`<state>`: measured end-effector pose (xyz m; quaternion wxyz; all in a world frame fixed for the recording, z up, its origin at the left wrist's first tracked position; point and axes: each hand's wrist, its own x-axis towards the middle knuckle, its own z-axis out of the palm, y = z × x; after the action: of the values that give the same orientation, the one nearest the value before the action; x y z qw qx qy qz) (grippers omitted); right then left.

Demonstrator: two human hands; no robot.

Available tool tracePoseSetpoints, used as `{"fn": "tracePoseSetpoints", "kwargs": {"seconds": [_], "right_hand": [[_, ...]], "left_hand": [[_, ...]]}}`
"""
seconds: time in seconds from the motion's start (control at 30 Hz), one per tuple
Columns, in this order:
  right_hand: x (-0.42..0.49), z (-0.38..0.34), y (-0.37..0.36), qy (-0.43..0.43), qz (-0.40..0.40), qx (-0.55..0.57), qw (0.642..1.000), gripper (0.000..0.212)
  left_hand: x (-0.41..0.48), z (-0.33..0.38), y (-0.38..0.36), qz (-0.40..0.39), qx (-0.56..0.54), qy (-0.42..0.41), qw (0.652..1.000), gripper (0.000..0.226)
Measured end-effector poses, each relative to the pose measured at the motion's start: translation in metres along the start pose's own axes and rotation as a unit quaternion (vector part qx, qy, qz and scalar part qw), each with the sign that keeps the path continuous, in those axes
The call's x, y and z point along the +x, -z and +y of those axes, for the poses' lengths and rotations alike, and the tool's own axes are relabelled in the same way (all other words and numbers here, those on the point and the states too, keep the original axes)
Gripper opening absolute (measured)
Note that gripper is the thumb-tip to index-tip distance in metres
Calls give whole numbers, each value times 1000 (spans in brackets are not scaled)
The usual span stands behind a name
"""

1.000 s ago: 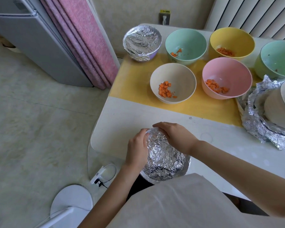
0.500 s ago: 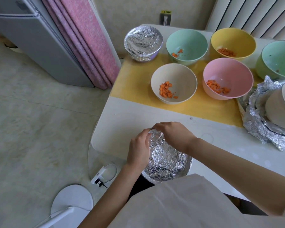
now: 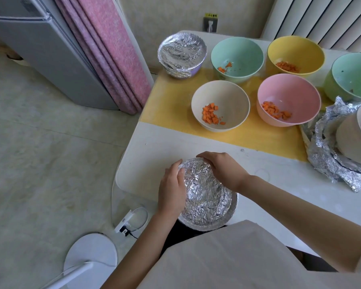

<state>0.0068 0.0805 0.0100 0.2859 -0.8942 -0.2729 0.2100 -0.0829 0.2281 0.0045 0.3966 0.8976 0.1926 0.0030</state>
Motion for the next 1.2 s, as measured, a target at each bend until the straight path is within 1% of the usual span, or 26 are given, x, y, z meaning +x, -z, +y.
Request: {"fn": "tracePoseSetpoints", "kwargs": {"seconds": [0.13, 0.3, 0.37, 0.4, 0.5, 0.57, 0.7, 0.8, 0.87, 0.93, 1.0, 1.07, 1.2], "right_hand": [[4, -1, -2, 2, 0, 0, 1000, 40], [9, -1, -5, -17, -62, -53, 996, 28], [15, -5, -3, -10, -75, -64, 995, 28], [18, -7, -3, 1, -81, -65, 995, 33], [22, -14, -3, 33, -97, -74, 992, 60], [23, -14, -4, 40, -85, -81, 992, 64], [18, -17, -5, 57, -70, -100, 991, 62], [12, -11, -7, 73, -52, -68, 994, 57], [9, -5, -5, 48, -34, -26, 998, 43], [7, 1, -1, 21, -39, -12, 999, 36], [4, 5, 3, 17, -35, -18, 999, 31], [4, 7, 6, 20, -12, -11, 1000, 28], [8, 8, 4, 30, 0, -19, 999, 28]], "left_hand": [[7, 3, 2, -17, 7, -26, 999, 33], [9, 3, 1, -2, 42, -38, 998, 32], [8, 5, 1, 0, 59, -35, 998, 34], [9, 6, 1, -2, 66, -34, 997, 35], [8, 6, 1, 0, 74, -29, 997, 35], [7, 7, 2, 5, 80, -31, 996, 35], [3, 10, 2, 12, 76, -27, 997, 38], [0, 11, 2, 15, 72, -34, 997, 42], [0, 9, 3, 21, 75, -36, 996, 41], [0, 7, 3, 28, 74, -20, 997, 38], [-1, 8, 2, 28, 65, -2, 997, 36], [-2, 10, 0, 31, 53, 9, 998, 33], [1, 10, -2, 15, 25, 14, 999, 29]]}}
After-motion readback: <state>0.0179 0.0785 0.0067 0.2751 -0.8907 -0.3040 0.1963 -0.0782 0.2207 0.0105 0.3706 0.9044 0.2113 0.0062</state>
